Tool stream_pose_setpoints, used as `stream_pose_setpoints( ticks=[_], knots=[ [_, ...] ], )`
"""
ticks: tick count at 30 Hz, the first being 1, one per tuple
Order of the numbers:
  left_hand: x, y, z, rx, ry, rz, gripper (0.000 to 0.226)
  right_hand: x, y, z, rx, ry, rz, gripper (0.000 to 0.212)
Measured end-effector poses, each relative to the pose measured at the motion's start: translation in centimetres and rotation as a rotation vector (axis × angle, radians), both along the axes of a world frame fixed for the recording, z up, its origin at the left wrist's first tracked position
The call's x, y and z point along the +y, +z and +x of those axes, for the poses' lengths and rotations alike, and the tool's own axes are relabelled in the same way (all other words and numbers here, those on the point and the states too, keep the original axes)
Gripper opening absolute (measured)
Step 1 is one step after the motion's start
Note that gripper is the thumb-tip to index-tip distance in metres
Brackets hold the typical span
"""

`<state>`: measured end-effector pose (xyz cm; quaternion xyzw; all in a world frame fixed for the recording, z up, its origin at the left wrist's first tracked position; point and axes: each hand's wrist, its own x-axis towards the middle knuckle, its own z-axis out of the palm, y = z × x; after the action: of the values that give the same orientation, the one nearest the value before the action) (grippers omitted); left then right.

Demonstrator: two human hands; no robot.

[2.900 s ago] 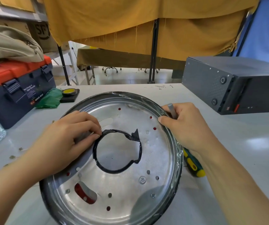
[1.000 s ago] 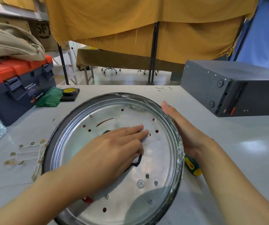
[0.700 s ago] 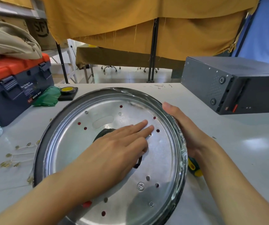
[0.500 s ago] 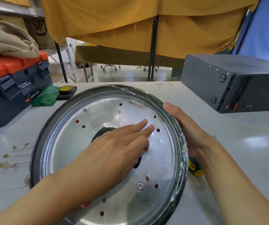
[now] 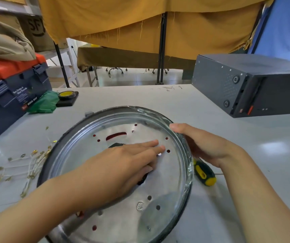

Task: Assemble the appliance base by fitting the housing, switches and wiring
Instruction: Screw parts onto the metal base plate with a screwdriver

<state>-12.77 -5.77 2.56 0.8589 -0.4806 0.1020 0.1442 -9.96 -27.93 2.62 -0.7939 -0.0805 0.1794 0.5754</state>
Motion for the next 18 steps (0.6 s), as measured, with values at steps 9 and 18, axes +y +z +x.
stream_pose_setpoints(
  ticks=[9, 18],
  knots=[
    [0.1, -0.5, 0.9, 0.363, -0.015, 0.171, 0.014, -0.3, -1.0, 0.9, -0.079, -0.046, -0.280, 0.056],
    [-0.9, 0.9, 2.0, 0.420, 0.111, -0.040, 0.009, 0.9, -1.6, 1.2, -0.260, -0.165, -0.260, 0.047]
  ],
)
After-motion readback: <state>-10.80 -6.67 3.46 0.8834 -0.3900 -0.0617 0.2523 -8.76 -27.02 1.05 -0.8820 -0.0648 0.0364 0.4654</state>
